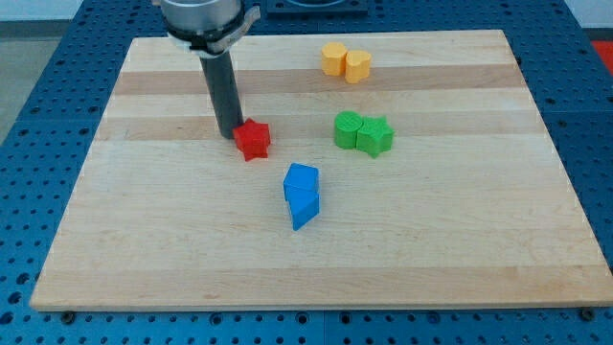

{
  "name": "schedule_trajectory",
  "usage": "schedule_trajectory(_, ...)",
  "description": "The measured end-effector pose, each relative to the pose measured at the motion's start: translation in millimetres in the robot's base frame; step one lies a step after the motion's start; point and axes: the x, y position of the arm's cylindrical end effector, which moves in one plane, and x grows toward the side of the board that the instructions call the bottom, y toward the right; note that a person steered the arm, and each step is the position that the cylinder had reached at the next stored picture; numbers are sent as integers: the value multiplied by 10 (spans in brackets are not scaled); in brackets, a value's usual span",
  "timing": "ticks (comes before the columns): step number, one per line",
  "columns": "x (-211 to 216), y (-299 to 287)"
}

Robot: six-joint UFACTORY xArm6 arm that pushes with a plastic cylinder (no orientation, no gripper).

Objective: Push the red star above the blue blocks

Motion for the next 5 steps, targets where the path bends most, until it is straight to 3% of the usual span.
schedule_trajectory(2,608,0)
schedule_trajectory(3,559,77)
schedule_trajectory(5,75,568)
